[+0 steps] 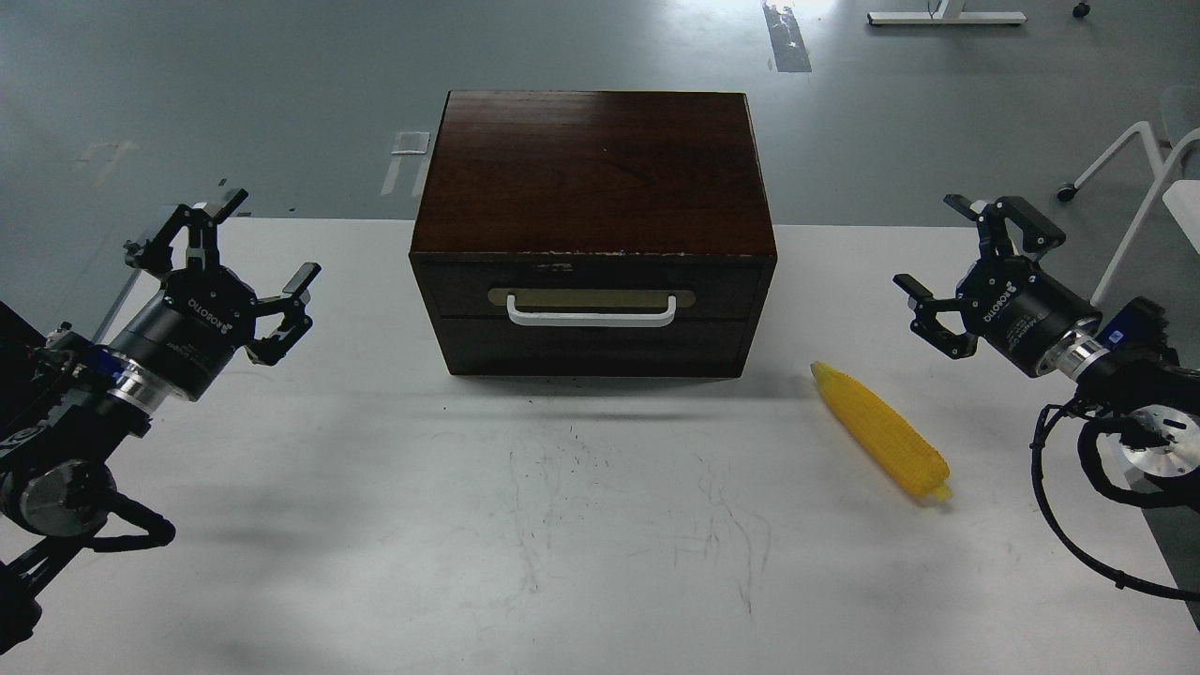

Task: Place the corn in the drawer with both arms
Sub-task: 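Move the left gripper toward the white drawer handle of the wooden box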

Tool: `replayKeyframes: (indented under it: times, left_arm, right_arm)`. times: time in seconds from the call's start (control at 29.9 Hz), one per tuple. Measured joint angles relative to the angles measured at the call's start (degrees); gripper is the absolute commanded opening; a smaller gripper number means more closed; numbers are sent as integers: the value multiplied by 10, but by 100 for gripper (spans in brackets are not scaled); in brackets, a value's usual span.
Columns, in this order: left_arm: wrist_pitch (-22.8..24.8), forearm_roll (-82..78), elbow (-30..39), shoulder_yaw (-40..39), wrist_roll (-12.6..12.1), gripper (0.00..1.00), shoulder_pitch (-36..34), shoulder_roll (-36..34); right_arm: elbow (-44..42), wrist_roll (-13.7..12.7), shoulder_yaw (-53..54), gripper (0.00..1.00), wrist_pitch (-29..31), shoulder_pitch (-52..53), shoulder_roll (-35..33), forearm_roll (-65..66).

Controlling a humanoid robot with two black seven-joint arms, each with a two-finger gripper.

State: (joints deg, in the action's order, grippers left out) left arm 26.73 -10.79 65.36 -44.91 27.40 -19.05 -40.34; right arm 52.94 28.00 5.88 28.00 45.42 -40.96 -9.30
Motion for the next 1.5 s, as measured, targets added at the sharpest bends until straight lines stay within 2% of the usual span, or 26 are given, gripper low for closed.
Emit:
replayKeyframes:
  times: [0.47, 0.7, 0.87, 1.07, 1.24, 1.34, 1.5]
  left_arm:
    - [7, 0, -9, -2, 2, 99, -1, -12]
    - [13, -59, -15, -9, 6, 99, -45, -75]
    - [13, -180, 11, -10, 6, 99, -104, -132]
    - [13, -403, 108, -7, 6, 99, -188, -153]
    - [13, -608, 197, 2, 6, 99, -261, -128]
    - [13, -731, 214, 30, 6, 99, -318, -73]
    - [13, -860, 207, 166, 6, 99, -438, -9]
  right_arm:
    - [-4, 0, 0, 100, 0, 0, 0, 1]
    - [-6, 0, 7, 100, 0, 1, -2, 2]
    - [-9, 0, 8, 100, 0, 5, -4, 6]
    - [-9, 0, 6, 100, 0, 6, -7, 8]
    - [-9, 0, 6, 100, 0, 6, -11, 8]
    - [-9, 0, 6, 100, 0, 6, -13, 8]
    - [-9, 0, 6, 100, 0, 5, -15, 8]
